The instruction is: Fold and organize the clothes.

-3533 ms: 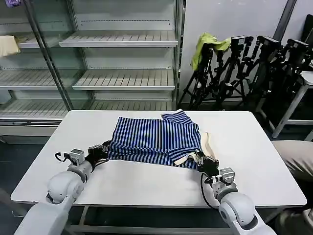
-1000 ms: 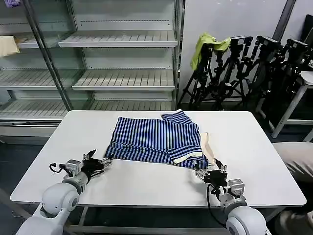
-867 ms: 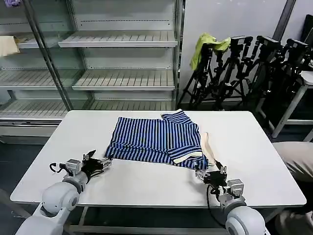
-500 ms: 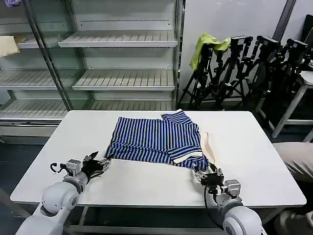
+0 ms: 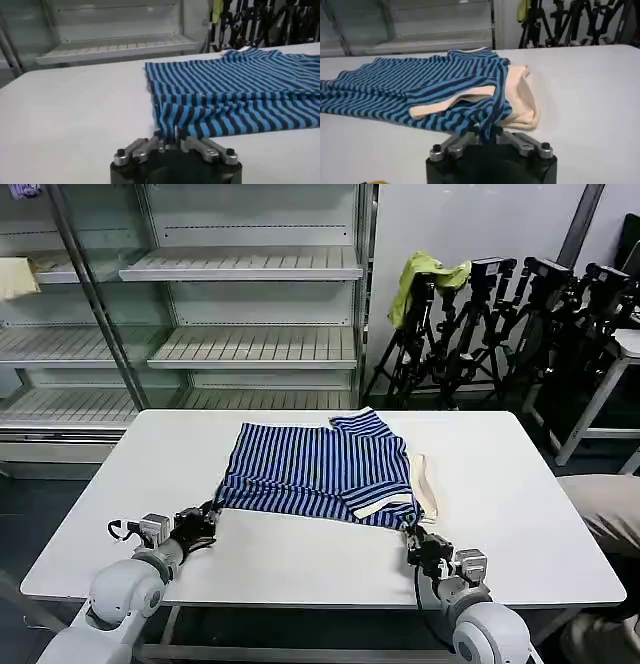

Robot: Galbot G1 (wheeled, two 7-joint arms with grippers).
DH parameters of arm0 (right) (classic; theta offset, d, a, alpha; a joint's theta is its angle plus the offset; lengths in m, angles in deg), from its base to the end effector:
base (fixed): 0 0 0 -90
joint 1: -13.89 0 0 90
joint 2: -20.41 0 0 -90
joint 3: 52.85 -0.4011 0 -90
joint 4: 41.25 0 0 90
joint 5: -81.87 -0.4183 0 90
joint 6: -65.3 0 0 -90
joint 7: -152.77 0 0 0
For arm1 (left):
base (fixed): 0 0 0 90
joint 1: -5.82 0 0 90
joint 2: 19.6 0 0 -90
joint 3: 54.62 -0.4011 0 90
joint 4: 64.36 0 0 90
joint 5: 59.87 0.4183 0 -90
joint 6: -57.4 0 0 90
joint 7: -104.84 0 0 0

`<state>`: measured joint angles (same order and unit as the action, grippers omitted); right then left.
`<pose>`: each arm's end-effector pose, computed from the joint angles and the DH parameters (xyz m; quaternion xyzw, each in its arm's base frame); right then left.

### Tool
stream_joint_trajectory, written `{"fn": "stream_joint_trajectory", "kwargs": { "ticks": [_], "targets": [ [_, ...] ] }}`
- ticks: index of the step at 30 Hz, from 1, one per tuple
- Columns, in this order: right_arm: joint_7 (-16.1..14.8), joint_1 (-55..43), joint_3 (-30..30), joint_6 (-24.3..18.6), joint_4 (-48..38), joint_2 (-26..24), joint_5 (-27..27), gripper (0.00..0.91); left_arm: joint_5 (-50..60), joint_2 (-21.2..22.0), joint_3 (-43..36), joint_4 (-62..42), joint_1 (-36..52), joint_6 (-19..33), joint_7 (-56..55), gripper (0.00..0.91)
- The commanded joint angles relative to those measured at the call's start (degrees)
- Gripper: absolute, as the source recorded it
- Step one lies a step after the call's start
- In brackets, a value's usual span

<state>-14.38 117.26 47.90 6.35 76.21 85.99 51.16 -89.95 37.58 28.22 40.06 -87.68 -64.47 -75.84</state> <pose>0.3043 -0.0230 -0.2966 0.0911 -0.9725 -0.0214 0.2134 0.3843 0.1185 -0.3009 -0.1050 -0.9666 -0.0457 0.2295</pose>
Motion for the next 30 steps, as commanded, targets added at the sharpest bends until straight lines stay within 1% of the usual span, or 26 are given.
{"fn": "stream_joint_trajectory", "kwargs": {
  "ticks": [1,2,4,7,11,14,16,21,23,26,30],
  "targets": [
    [0.25,-0.32,0.22,0.51,-0.32,0.22,-0.46,0.0,0.19,0.03,-0.07,0.09,-0.09,-0.16,0.32,0.0],
    [0.12,-0.04,0.13,0.46,0.22,0.16,-0.44,0.0,0.23,0.01,-0.04,0.24,-0.23,-0.17,0.4,0.01],
    [-0.29,0.84,-0.1,0.11,1.35,0.0,-0.05,0.0,0.4,0.0,0.13,1.18,-1.08,-0.17,0.41,0.0],
    [-0.85,2.96,-0.51,-0.53,2.95,-0.11,1.55,0.0,1.04,0.24,0.6,3.47,-2.85,-0.08,0.33,0.01],
    [-1.45,7.41,-1.17,-3.0,4.89,0.31,6.36,0.0,1.51,0.8,2.16,6.31,-6.16,0.78,0.3,0.01],
    [-2.69,11.52,-1.69,-4.93,6.64,0.33,9.72,0.0,1.4,1.05,3.66,8.65,-10.09,1.18,0.37,0.0],
    [-3.17,14.23,-2.08,-5.87,8.23,0.32,11.01,0.0,1.45,1.11,4.72,11.22,-13.36,1.49,0.27,0.0],
    [-5.2,19.89,-4.54,-7.3,12.41,-0.62,12.08,0.0,1.46,1.23,8.0,17.02,-21.5,2.64,0.2,0.01],
    [-6.45,21.57,-5.4,-7.91,13.35,-1.1,12.3,0.0,1.55,1.49,8.78,18.4,-23.49,2.79,0.14,0.01],
    [-7.45,23.17,-6.0,-8.17,14.23,-1.39,13.31,0.0,1.75,1.72,9.94,19.37,-26.18,3.4,0.0,0.01],
    [-7.26,24.51,-6.4,-8.51,14.83,-1.01,14.06,0.0,1.76,2.23,12.12,20.62,-29.98,5.34,-0.18,0.01]
  ]
}}
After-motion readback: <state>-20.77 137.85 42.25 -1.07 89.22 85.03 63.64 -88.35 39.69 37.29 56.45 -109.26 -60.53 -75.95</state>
